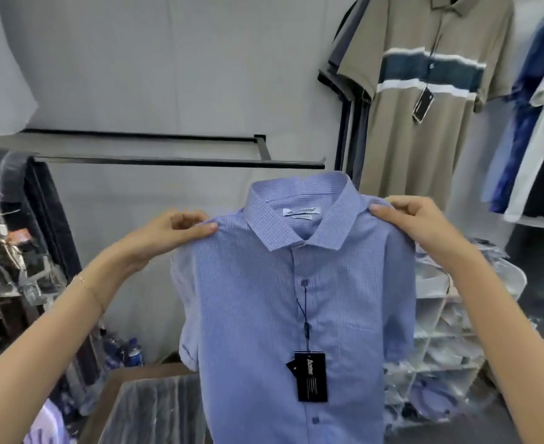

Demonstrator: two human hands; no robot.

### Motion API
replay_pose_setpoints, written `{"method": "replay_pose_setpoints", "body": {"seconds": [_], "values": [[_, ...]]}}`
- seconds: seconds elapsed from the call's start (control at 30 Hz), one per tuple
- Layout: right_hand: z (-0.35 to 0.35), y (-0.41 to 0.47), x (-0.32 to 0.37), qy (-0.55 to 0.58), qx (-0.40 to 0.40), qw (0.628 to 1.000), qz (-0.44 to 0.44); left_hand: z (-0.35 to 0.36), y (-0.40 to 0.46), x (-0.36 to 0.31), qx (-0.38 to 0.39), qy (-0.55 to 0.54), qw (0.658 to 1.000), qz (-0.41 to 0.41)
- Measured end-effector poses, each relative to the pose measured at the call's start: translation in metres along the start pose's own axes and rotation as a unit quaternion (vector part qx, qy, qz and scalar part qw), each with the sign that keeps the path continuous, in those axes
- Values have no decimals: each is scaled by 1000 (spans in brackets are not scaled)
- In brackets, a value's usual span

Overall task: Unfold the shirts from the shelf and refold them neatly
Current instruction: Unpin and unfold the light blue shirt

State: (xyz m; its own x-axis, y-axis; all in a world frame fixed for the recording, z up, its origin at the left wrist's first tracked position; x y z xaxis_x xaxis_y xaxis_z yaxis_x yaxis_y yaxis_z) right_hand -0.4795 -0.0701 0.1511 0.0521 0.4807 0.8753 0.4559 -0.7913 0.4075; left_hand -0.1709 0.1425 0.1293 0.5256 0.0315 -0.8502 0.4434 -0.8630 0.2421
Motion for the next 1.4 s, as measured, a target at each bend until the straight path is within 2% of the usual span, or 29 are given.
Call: {"method": "replay_pose_setpoints", "body": {"seconds": [0.2,0.3,0.37,0.4,0.47,0.53,0.77,0.87,1.0,1.17,1.4], "values": [[-11,36,44,-43,-9,998,-49,-31,30,-51,-128,68,988,58],[-16,54,65,-152,-22,984,-95,-45,39,-76,-153,85,981,83],[-20,64,77,-166,-57,979,-103,-55,41,-93,-137,85,981,110],[-23,67,83,-154,-72,981,-96,-60,41,-100,-104,61,987,108],[-27,70,91,-119,-81,987,-63,-69,41,-106,-35,13,997,72],[-30,70,97,-81,-81,993,-34,-74,45,-110,1,-26,998,51],[-28,67,122,2,-67,997,-23,-80,53,-119,34,-166,985,21],[-28,69,125,-1,-67,998,-7,-85,55,-122,18,-179,983,21],[-23,72,124,1,-69,998,1,-89,59,-128,-48,-93,993,55],[-22,75,124,-12,-80,997,-13,-76,62,-134,-156,-8,982,108],[-30,73,116,-10,-69,997,-19,-71,66,-132,-134,-50,984,106]]}}
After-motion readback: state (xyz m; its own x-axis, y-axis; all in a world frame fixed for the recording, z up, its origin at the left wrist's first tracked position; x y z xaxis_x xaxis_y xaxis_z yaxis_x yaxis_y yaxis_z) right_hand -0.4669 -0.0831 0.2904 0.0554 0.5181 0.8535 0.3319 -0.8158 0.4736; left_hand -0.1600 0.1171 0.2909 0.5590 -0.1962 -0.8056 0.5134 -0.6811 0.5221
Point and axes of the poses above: each hand's wrist, its own y-axis towards the middle knuckle, its own z-axis out of the palm, x = y × z, the point moved 2 cm from there along y, towards the middle knuckle, and after that the axes turned 7 degrees about -x, right-handed, at the moved point
